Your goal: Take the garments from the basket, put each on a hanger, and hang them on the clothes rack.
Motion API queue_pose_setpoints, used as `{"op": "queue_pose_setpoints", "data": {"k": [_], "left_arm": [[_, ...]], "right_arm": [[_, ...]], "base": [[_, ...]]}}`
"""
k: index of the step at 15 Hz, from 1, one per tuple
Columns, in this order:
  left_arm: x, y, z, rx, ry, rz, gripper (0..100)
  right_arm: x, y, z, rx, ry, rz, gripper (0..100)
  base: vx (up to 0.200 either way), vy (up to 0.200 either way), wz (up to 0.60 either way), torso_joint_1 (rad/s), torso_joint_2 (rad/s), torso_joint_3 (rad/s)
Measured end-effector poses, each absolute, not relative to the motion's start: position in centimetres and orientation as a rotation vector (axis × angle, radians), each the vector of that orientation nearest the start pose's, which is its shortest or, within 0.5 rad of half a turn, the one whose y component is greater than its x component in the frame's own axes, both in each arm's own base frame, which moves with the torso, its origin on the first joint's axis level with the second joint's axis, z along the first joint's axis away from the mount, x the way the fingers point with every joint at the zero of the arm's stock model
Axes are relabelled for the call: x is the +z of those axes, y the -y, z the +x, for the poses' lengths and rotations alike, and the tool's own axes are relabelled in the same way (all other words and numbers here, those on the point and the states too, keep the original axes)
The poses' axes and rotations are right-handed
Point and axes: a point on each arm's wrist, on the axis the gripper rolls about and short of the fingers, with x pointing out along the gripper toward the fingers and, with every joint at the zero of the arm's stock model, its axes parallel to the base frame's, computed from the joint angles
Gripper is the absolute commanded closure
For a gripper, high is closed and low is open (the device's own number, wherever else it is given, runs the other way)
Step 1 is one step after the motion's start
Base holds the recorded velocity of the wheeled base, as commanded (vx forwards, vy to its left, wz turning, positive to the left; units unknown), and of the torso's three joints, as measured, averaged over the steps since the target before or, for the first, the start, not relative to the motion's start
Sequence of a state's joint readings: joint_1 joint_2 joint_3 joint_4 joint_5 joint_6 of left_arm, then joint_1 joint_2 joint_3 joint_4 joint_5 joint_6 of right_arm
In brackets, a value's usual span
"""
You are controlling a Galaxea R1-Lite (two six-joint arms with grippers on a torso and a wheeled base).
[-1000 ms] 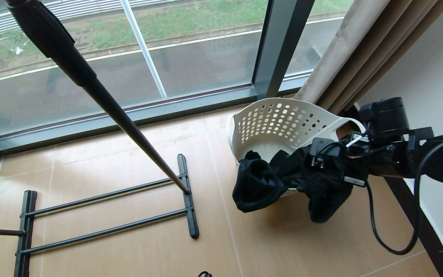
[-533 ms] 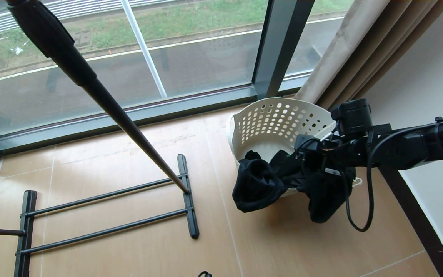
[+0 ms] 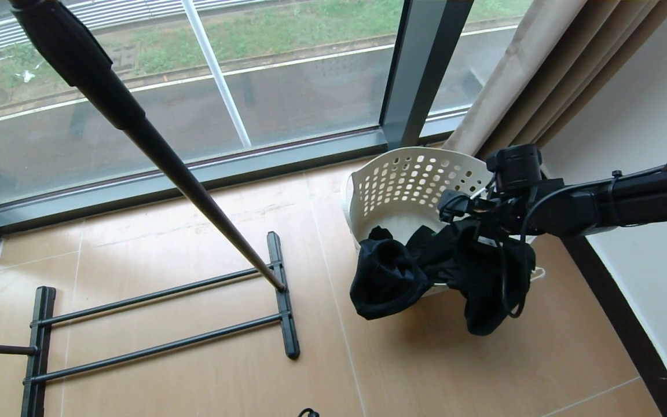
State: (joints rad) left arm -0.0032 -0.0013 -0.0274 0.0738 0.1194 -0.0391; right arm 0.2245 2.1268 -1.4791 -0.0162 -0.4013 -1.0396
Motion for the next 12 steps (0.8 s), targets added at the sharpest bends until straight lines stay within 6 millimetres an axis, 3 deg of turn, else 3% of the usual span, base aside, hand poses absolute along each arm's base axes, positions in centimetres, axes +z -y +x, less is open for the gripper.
{"op": "queue_pose_setpoints", "data": {"k": [1, 4, 7, 9, 12], "left_arm": [[7.5, -0.3, -2.5, 0.117, -0.043, -0.037, 0], [7.6, -0.3, -2.5, 0.117, -0.041, -0.036, 0], [7.6, -0.3, -2.5, 0.117, -0.041, -0.038, 0], [7.6, -0.3, -2.5, 0.117, -0.041, -0.038, 0], [7.6, -0.3, -2.5, 0.117, -0.041, -0.037, 0]], "right_arm": [[14.8, -8.6, 42.0, 0.157, -0.644, -1.197, 100], [14.6, -8.7, 42.7, 0.147, -0.641, -1.164, 100], [14.7, -8.4, 41.6, 0.152, -0.656, -1.136, 100], [15.3, -8.0, 39.5, 0.168, -0.667, -1.125, 100], [18.3, -7.1, 34.4, 0.189, -0.621, -1.087, 100]], "base": [[0.0, 0.0, 0.0, 0.0, 0.0, 0.0], [0.0, 0.0, 0.0, 0.0, 0.0, 0.0], [0.0, 0.0, 0.0, 0.0, 0.0, 0.0], [0.0, 0.0, 0.0, 0.0, 0.0, 0.0], [0.0, 0.0, 0.0, 0.0, 0.0, 0.0]]}}
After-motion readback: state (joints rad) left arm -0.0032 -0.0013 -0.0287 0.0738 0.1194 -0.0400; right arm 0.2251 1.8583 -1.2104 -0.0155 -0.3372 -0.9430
